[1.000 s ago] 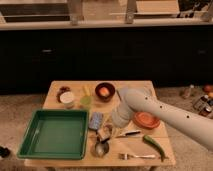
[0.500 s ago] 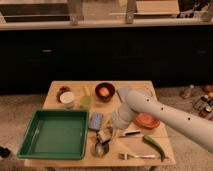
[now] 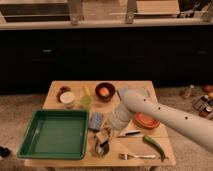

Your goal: Place eraser in metal cup

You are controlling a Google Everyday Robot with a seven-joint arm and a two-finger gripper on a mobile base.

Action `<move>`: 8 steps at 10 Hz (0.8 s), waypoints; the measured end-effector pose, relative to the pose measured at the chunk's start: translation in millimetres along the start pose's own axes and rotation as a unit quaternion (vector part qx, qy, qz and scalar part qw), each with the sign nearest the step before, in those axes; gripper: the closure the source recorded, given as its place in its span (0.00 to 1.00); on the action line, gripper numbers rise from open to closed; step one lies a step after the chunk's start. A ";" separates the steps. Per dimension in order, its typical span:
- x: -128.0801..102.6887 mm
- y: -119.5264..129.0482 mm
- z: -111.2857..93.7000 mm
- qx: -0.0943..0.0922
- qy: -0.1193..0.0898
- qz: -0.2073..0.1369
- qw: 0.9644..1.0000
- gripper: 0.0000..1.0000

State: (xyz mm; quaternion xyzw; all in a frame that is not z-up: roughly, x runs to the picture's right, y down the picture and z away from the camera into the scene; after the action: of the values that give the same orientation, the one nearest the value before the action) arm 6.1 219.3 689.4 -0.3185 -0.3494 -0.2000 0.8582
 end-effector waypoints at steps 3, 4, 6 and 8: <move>-22.7 -3.5 7.0 -0.018 -0.010 -0.052 0.998 1.00; -29.6 -0.3 9.1 -0.030 -0.009 -0.075 0.997 1.00; -39.5 8.8 14.9 -0.051 -0.009 -0.103 0.993 1.00; -43.9 16.8 17.6 -0.065 -0.008 -0.113 0.991 1.00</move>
State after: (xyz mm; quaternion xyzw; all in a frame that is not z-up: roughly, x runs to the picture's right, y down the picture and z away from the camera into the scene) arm -22.3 248.8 660.4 -0.3332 -0.3763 -0.3158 0.8047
